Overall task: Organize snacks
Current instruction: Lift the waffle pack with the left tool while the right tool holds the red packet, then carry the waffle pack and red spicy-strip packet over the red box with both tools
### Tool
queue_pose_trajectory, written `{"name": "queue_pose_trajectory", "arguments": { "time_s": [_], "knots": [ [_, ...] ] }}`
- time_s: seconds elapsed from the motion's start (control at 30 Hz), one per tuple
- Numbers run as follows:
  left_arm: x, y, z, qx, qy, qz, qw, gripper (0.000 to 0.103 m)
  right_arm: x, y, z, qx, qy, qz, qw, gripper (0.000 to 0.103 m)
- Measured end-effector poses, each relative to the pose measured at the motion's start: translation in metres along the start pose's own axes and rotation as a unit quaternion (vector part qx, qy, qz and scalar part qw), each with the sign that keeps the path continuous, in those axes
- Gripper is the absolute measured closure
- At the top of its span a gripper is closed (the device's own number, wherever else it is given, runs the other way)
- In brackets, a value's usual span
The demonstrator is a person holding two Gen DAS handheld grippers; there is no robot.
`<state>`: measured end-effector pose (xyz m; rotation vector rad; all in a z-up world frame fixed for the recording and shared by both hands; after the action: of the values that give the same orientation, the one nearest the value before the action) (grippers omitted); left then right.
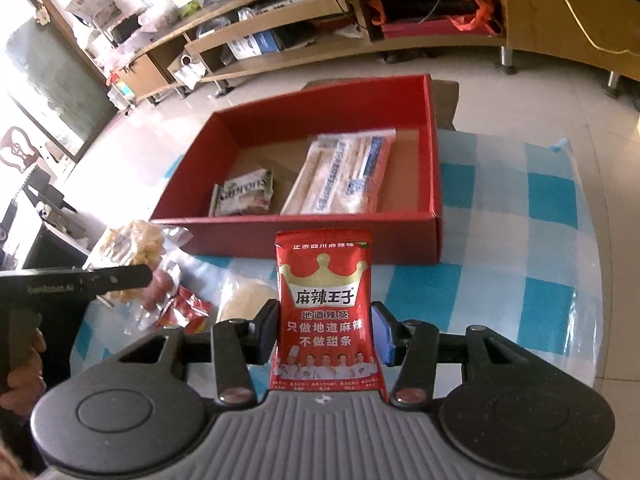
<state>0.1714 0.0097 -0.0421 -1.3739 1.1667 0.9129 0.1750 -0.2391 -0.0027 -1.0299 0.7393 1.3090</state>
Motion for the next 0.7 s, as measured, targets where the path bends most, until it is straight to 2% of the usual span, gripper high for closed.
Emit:
{"name": "queue_pose_trajectory", "arguments": {
  "time_s": [0.7],
  "knots": [
    [-0.005,-0.007,-0.018,0.024,-0.027,-0.023,0.9991,0.021,-0.016,-0.02,0.008,0.008,-0.007,-0.037,0.999,0.056]
  ]
}}
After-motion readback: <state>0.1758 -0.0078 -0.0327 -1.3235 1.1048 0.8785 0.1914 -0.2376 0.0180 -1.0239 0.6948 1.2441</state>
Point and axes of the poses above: each gripper's, at about its wrist camera, not at the fingertips, and x roughly the way its jaws point, z to its left, y to its underside, the point moved 8 cm from there along x, roughly the way its jaws point, and after that the axes turned 14 degrees about z, right-handed, at the moved point
